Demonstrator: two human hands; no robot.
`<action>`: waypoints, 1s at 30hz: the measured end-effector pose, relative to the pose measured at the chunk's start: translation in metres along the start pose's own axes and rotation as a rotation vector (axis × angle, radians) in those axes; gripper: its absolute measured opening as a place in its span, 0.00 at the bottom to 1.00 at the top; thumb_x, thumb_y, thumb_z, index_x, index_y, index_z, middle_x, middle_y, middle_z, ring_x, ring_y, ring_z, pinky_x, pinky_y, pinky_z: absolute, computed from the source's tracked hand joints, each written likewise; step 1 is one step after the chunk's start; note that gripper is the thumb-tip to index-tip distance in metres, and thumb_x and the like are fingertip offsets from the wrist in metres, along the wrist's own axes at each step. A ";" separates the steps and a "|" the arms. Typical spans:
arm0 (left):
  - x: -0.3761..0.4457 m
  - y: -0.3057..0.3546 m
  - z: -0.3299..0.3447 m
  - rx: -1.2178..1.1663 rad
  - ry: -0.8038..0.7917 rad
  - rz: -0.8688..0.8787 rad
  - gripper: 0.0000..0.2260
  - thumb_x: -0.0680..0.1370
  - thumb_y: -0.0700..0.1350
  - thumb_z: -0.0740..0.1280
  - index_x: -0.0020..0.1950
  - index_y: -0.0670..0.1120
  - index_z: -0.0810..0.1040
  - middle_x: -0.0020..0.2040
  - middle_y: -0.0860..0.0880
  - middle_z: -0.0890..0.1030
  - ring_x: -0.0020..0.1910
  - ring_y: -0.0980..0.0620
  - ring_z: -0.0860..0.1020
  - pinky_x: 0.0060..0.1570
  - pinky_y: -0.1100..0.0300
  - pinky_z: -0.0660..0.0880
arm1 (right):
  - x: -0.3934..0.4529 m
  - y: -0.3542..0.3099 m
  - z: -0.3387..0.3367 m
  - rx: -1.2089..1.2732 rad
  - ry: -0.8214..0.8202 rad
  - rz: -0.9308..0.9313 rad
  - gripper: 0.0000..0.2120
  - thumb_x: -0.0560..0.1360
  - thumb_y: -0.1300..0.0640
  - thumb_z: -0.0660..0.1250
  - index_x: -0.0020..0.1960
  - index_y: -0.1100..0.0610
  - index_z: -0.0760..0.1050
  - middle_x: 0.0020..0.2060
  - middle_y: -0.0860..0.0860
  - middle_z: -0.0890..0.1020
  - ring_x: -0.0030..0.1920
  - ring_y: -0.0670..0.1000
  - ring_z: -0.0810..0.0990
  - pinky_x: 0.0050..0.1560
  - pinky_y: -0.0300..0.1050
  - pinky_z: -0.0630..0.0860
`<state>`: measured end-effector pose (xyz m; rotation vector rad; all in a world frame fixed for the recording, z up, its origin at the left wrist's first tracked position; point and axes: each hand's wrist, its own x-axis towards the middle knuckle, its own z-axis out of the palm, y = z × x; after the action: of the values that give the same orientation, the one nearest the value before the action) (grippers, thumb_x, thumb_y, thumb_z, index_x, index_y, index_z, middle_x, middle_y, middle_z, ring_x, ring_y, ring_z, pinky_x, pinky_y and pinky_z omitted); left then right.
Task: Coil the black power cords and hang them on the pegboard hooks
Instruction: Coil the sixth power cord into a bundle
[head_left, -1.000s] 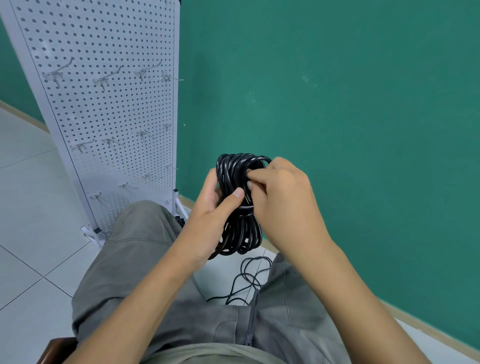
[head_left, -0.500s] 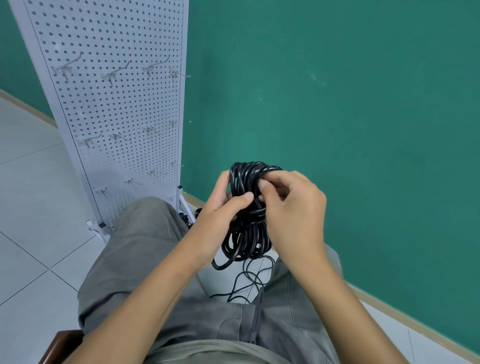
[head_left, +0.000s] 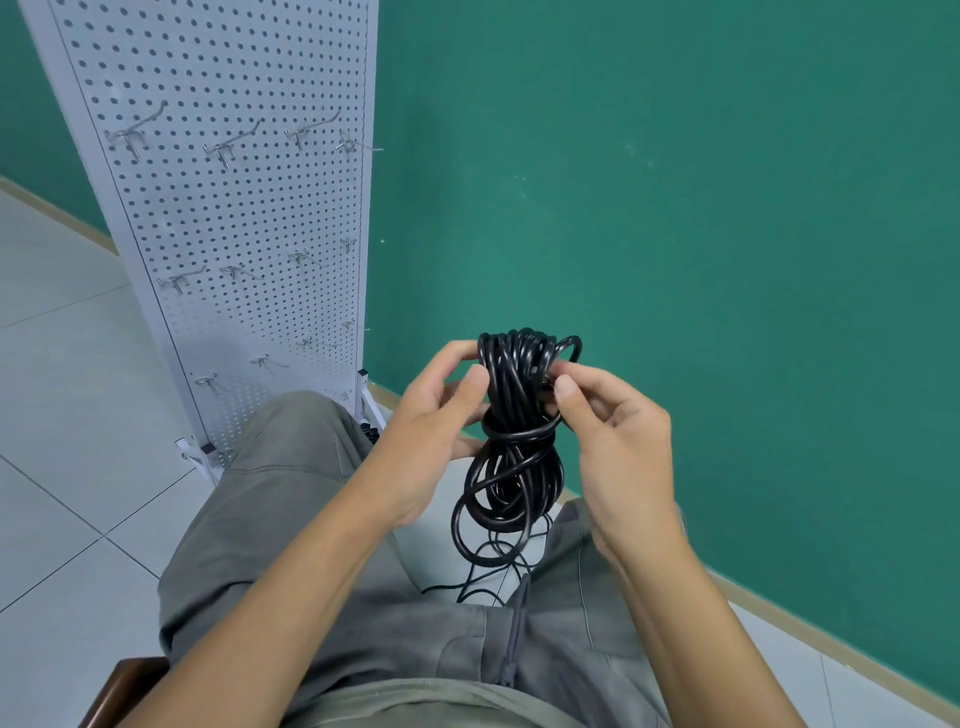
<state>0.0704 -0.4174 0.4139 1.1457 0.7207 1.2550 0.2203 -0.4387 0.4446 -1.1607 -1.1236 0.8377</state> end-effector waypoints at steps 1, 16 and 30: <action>0.001 0.000 -0.002 -0.001 0.003 -0.006 0.14 0.81 0.51 0.64 0.65 0.49 0.76 0.60 0.34 0.80 0.56 0.42 0.82 0.49 0.47 0.82 | -0.001 0.003 -0.002 0.057 -0.035 0.040 0.10 0.80 0.67 0.67 0.52 0.57 0.84 0.47 0.53 0.88 0.50 0.50 0.86 0.55 0.39 0.79; 0.018 -0.014 0.001 -0.002 0.280 -0.078 0.11 0.77 0.44 0.75 0.50 0.41 0.75 0.37 0.46 0.82 0.33 0.56 0.81 0.32 0.59 0.80 | 0.020 0.034 -0.004 0.344 -0.321 0.151 0.15 0.84 0.69 0.54 0.63 0.66 0.78 0.58 0.60 0.85 0.61 0.54 0.83 0.60 0.42 0.78; 0.133 -0.073 -0.070 0.905 0.251 0.003 0.17 0.69 0.53 0.81 0.37 0.48 0.75 0.49 0.55 0.85 0.47 0.51 0.80 0.54 0.49 0.77 | 0.133 0.118 -0.030 -0.361 -0.373 0.291 0.09 0.84 0.61 0.61 0.59 0.56 0.80 0.53 0.51 0.86 0.51 0.47 0.82 0.53 0.40 0.77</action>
<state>0.0606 -0.2655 0.3454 1.7110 1.5686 1.0922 0.2889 -0.2950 0.3602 -1.5338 -1.4762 1.1397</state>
